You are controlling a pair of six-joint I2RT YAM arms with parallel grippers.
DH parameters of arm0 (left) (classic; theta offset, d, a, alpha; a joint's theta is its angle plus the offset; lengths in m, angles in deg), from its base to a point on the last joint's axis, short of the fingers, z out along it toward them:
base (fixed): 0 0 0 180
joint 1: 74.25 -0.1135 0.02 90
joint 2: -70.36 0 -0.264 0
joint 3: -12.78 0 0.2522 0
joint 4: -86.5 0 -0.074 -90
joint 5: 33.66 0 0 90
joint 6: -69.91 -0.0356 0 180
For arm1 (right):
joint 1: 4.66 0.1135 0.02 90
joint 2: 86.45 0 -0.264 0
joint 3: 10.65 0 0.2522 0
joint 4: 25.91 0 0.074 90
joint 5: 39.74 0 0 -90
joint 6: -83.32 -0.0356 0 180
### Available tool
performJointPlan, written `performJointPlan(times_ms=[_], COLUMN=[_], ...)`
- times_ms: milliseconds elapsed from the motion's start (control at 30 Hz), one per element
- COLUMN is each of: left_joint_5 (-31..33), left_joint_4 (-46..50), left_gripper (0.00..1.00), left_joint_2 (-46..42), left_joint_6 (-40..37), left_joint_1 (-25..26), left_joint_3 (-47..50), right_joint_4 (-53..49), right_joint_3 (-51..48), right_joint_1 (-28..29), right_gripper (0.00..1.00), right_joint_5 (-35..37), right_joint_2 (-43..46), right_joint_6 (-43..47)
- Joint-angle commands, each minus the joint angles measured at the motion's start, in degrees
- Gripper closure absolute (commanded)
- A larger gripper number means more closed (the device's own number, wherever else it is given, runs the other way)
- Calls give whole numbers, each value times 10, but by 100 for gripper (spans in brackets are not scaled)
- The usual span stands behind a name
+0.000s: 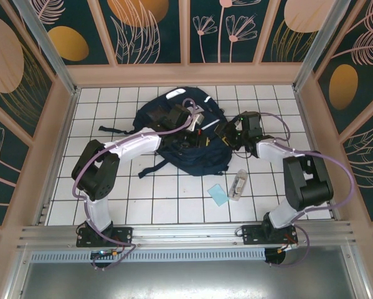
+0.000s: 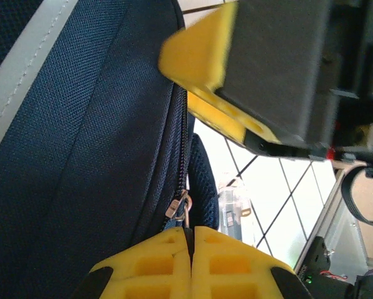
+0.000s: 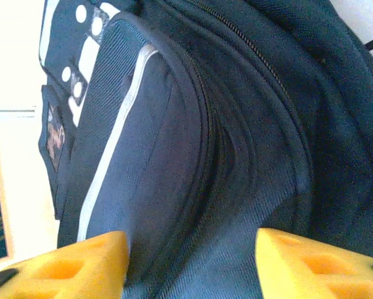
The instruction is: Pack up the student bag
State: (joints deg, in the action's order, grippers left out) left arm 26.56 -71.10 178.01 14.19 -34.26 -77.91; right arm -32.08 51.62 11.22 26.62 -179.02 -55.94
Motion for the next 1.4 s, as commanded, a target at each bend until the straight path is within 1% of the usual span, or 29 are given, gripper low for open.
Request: performJointPlan(times_ms=[0,33,100,133,267,433,500,633,733,900,967,1100,1133,1200,1300,1367], left_joint_5=[-75,-74,-61,-50,18,138,158,177,187,225,252,336,359,424,452,456], left_joint_4=[-51,-46,-27,-13,73,178,204,245,251,269,285,312,307,279,219,199], left_gripper=[100,100,100,100,100,100,100,100,100,100,100,100,100,100,100,100], left_joint_2=[-23,-27,-34,-37,-34,-53,-71,-122,-150,-174,-180,-185,-183,-171,-146,-136], left_joint_6=[-29,-33,-46,-57,-99,-129,-133,-129,-120,-108,-101,-93,-94,-94,-82,-77], left_joint_1=[24,25,25,25,23,7,-1,-21,-34,-64,-74,-98,-105,-125,-152,-156], left_joint_3=[4,9,16,18,10,28,53,101,131,164,172,168,164,153,138,127], right_joint_4=[74,80,84,85,101,81,79,70,66,43,30,13,9,6,4,2], right_joint_3=[15,15,12,9,-13,-15,-14,-3,6,23,31,47,50,56,60,61], right_joint_1=[12,12,11,11,-1,-20,-27,-30,-30,-30,-29,-23,-21,-16,-12,-11], right_gripper=[65,76,93,100,100,100,100,100,100,100,100,100,100,100,100,100], right_joint_5=[-3,3,17,25,43,62,64,71,70,79,82,80,81,78,76,75], right_joint_2=[-42,-47,-52,-52,-40,-24,-23,-26,-30,-30,-30,-38,-39,-44,-51,-49], right_joint_6=[-23,-23,-19,-17,-13,13,18,35,42,68,85,111,117,124,129,133])
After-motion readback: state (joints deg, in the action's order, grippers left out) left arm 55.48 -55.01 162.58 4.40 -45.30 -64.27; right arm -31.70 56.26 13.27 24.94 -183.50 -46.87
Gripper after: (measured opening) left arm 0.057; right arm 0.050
